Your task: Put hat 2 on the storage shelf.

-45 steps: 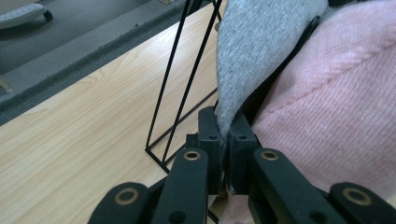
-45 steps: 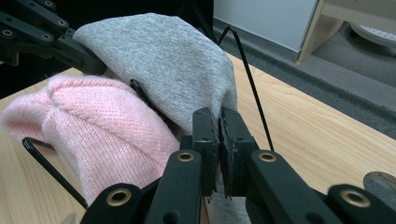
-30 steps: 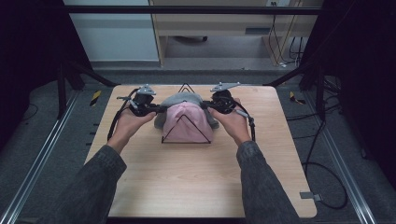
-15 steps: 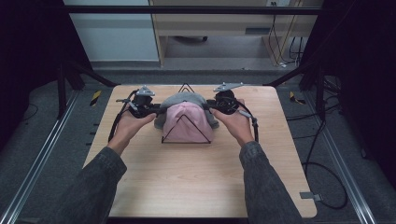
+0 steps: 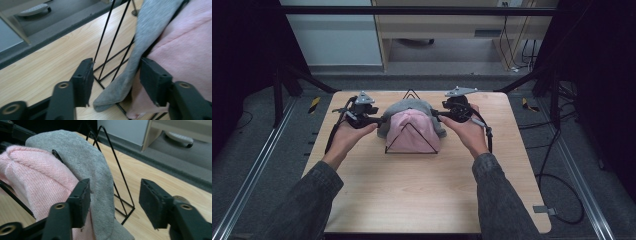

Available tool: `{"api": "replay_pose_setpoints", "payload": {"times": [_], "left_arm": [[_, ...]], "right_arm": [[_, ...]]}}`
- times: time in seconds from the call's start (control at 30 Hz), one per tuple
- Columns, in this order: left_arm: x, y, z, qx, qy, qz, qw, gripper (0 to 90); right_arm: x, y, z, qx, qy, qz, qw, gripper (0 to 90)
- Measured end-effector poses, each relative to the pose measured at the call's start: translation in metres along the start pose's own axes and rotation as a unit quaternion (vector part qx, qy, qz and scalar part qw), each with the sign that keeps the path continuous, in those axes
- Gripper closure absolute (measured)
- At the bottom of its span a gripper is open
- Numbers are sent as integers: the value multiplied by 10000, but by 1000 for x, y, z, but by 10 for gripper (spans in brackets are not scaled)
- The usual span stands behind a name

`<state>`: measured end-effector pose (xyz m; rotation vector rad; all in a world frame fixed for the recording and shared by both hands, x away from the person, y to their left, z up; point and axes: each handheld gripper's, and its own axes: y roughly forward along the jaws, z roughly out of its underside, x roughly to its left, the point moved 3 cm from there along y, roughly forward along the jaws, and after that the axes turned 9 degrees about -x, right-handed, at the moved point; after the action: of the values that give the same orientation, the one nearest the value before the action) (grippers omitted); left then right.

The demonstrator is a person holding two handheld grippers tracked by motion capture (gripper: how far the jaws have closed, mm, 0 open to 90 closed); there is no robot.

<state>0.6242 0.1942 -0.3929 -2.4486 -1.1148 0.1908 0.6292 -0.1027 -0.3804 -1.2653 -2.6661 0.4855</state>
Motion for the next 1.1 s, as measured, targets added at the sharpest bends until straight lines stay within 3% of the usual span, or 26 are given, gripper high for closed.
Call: {"api": "replay_pose_setpoints", "payload": {"times": [0.27,0.4,0.63,0.77,1.1], "left_arm": [[-3,-19,-2,-66,-108,38,9999,239],[-8,-29,-1,-84,-207,281,9994,179],[-19,-43,4,90,-106,442,9989,119],[-26,-51,9,243,-20,404,9989,109],[-39,-67,27,243,54,524,9983,89]], "right_arm": [[5,-10,-3,-5,13,179,9998,221],[10,-17,-5,-10,-15,206,9998,165],[14,-25,-7,-51,-37,268,9996,120],[16,-31,-9,-122,-45,248,9996,109],[20,-57,5,-234,-91,298,9992,92]]}}
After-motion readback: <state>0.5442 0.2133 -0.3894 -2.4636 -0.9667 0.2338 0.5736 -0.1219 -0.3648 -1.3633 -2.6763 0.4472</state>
